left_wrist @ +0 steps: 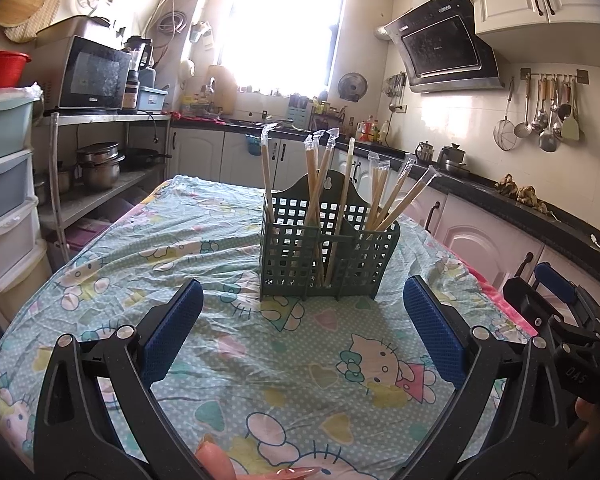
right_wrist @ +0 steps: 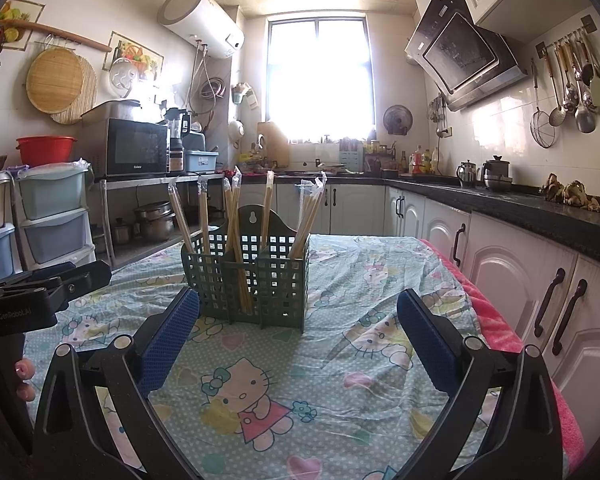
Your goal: Organize utensils
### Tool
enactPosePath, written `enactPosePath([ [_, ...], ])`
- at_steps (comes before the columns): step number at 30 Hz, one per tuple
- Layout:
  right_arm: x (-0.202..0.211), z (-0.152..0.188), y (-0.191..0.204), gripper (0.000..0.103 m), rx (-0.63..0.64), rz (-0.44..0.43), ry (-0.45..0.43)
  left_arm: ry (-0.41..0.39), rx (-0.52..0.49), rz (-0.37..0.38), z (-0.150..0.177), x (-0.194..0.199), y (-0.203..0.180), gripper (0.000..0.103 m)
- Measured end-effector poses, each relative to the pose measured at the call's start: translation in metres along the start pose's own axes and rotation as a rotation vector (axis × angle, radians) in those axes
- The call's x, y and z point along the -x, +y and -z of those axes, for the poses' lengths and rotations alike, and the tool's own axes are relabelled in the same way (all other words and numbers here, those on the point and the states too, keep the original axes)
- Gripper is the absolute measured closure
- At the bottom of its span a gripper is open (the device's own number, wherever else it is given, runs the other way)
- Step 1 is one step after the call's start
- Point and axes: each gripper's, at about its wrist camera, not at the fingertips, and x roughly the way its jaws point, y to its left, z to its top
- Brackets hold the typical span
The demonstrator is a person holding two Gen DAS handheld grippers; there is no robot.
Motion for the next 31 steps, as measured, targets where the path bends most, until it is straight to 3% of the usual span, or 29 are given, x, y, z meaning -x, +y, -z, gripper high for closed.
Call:
enactPosePath([
  [12,-0.002,0.000,-0.002,0.006,-0.015,0.012,0.014,0.006,-0.028,-0.028,0.001,-0.005,0.001,0.011],
  [17,-0.013,-0.004,-0.022,0.006,-0.090,0.054,0.072,0.098,0.031,-0.070,-0.007,-0.022,0.018,0.010],
  [19,-0.027,-0.008,-0.043,0.006,-0.145,0.092,0.129,0.148,0.075,-0.107,-0.014,-0.034,0.038,0.010],
  [23,-0.092,-0.010,-0.099,0.006,-0.201,0.236,0.365,0.359,0.148,-0.258,-0.029,-0.091,0.103,0.010],
  [25,-0.139,-0.002,-0.132,0.006,-0.221,0.309,0.529,0.447,0.160,-0.355,-0.031,-0.129,0.136,0.010],
  [29,-0.199,0.023,-0.160,0.006,-0.195,0.387,0.676,0.498,0.160,-0.485,-0.022,-0.187,0.178,0.010],
  [31,-0.219,0.039,-0.167,0.006,-0.229,0.383,0.733,0.507,0.170,-0.509,-0.015,-0.208,0.192,0.010],
])
